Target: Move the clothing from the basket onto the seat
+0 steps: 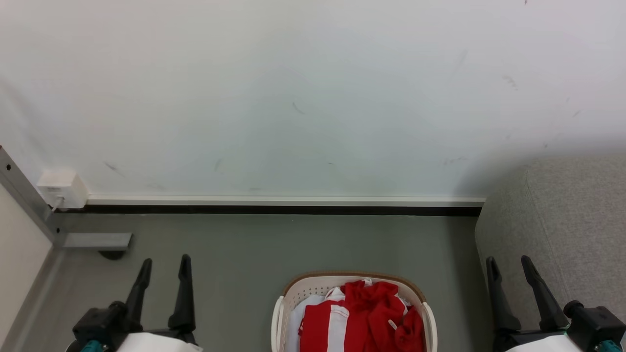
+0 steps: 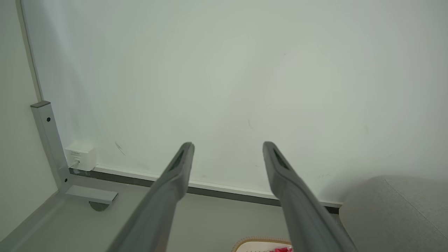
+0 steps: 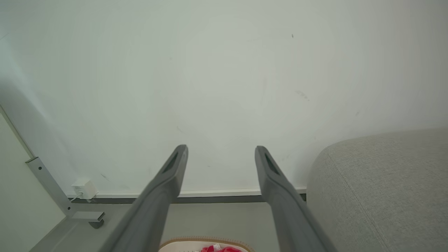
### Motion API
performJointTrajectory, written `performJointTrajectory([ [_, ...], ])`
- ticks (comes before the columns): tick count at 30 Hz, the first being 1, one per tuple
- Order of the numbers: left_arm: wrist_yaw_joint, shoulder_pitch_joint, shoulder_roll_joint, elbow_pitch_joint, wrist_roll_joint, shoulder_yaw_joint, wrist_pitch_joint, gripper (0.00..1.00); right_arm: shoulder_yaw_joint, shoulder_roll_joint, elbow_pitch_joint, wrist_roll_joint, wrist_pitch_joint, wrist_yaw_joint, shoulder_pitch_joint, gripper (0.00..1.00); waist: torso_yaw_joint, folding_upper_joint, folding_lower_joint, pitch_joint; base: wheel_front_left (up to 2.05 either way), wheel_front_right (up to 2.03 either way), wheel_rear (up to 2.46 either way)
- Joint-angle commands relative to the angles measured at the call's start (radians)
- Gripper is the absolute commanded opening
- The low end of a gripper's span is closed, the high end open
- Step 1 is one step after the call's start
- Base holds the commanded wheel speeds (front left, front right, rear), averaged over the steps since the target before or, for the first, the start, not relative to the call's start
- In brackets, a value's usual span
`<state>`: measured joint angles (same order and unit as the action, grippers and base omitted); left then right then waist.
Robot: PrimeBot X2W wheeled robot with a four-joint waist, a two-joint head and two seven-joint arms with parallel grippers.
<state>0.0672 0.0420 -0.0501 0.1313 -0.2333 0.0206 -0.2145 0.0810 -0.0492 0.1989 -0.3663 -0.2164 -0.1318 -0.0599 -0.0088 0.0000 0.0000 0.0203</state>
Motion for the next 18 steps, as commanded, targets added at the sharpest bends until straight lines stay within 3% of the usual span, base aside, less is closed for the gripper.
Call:
performJointTrajectory([
  [1,0.001,-0.003,-0.009,-0.002,0.034,0.000,-0.012,1.00,0.001,-0.002,-0.002,0.022,-0.009,0.002,-0.006,1.00,-0.001,0.0000,0.0000,0.000,0.00,0.00,0.00],
  [18,0.007,-0.004,-0.006,-0.001,0.158,-0.004,-0.044,1.00,0.010,-0.002,-0.018,0.113,-0.042,0.002,-0.002,1.00,-0.007,0.0000,0.0000,0.000,0.00,0.00,0.00],
])
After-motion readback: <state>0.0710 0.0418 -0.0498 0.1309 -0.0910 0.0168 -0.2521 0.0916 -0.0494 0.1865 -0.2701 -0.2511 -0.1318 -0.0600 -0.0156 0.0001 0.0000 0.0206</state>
